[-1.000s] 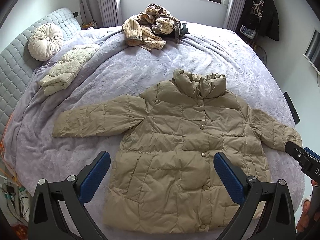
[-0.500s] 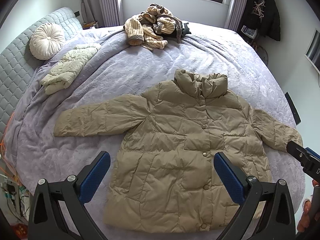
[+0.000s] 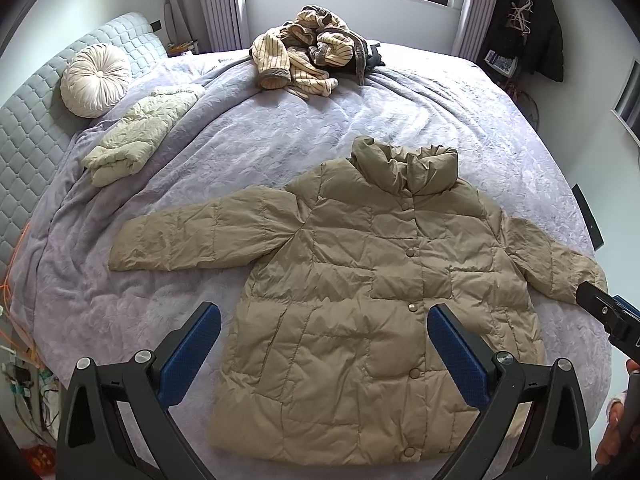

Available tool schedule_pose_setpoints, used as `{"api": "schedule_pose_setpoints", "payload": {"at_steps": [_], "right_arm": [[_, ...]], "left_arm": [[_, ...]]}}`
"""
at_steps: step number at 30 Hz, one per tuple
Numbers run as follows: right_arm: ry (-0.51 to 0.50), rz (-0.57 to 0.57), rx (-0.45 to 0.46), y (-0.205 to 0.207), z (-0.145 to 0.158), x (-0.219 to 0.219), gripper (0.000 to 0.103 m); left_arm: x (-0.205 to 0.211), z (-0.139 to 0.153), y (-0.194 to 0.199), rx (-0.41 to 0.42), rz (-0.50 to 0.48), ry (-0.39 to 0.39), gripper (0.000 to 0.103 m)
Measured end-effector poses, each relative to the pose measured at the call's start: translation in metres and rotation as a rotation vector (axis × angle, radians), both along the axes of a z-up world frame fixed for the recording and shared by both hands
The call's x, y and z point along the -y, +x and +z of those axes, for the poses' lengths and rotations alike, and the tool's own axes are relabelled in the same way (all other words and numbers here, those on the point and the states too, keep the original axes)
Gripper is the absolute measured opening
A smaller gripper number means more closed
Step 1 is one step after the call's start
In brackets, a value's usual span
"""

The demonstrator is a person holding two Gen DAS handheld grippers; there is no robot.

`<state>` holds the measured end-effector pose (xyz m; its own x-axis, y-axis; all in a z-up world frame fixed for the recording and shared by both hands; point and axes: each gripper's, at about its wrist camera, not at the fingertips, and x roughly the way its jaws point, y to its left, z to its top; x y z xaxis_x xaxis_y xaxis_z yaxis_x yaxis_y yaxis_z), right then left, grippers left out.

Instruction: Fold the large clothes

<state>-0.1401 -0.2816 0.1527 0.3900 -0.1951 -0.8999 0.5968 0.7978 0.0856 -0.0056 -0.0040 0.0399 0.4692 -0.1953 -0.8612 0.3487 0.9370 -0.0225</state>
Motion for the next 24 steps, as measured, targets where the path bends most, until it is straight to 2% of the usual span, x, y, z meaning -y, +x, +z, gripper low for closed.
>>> {"api": "schedule_pose_setpoints", "payload": {"at_steps": [24], "right_arm": [[-0.002, 0.001, -0.002, 0.0016, -0.0015, -0.0015, 0.103]], "left_arm": [[0.0016, 0.0011, 0.0007, -0.003, -0.002, -0.001, 0.103]]}}
